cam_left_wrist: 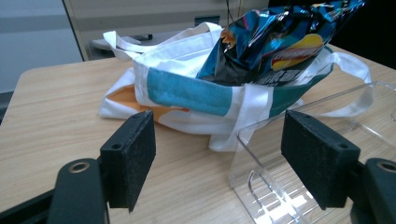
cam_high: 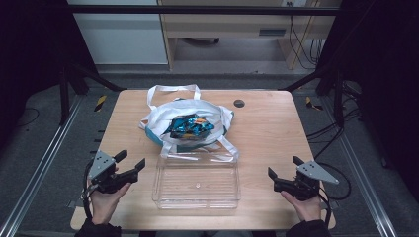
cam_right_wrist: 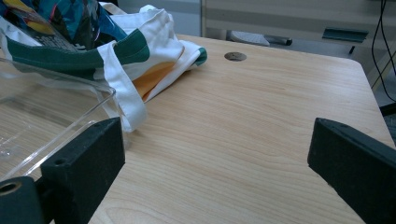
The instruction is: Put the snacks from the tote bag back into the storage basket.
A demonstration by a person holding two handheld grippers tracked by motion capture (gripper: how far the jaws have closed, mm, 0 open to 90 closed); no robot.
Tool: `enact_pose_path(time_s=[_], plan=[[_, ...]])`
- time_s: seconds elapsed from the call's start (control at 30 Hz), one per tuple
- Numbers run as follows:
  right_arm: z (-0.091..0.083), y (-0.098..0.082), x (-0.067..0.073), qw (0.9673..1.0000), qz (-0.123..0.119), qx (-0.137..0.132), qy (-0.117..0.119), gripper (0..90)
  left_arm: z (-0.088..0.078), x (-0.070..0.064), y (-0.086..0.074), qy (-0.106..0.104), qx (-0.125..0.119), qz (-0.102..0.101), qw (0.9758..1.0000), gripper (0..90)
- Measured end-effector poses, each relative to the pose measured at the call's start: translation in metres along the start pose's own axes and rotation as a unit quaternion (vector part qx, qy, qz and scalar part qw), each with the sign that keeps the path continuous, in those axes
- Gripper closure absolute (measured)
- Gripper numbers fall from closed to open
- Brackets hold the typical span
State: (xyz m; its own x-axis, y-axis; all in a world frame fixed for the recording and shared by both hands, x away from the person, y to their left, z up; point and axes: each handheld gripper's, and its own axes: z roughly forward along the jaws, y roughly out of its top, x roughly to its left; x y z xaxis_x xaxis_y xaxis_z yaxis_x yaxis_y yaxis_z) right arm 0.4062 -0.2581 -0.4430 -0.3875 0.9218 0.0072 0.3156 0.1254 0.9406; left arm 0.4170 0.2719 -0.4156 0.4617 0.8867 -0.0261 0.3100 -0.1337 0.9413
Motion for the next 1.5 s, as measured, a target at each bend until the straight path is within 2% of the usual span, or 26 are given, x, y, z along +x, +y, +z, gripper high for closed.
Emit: enact_pose_path(time_s=[0.33,0.67,1.23,1.5], plan=[[0.0,0.001,0.002,1.0,-0.001,0.0,0.005,4.2,0.002,-0.005,0.01,-0.009,-0.007,0.002,0.9999,26.3],[0.0,0.002,0.002,1.0,-0.004,-0.003,0.003,4.1,0.018,-0.016,0.03,-0.016,-0.011,0.03,0.9994,27.2],[-0.001,0.004,0.004,1.0,-0.004,-0.002,-0.003,3.4,0.041,-0.023,0.06,-0.031,-0.028,0.029,0.9987,28.1],[-0.001,0.004,0.004,1.0,-0.004,-0.001,-0.007,3.4,0.053,-0.026,0.065,-0.035,-0.019,0.038,0.9985,30.0]])
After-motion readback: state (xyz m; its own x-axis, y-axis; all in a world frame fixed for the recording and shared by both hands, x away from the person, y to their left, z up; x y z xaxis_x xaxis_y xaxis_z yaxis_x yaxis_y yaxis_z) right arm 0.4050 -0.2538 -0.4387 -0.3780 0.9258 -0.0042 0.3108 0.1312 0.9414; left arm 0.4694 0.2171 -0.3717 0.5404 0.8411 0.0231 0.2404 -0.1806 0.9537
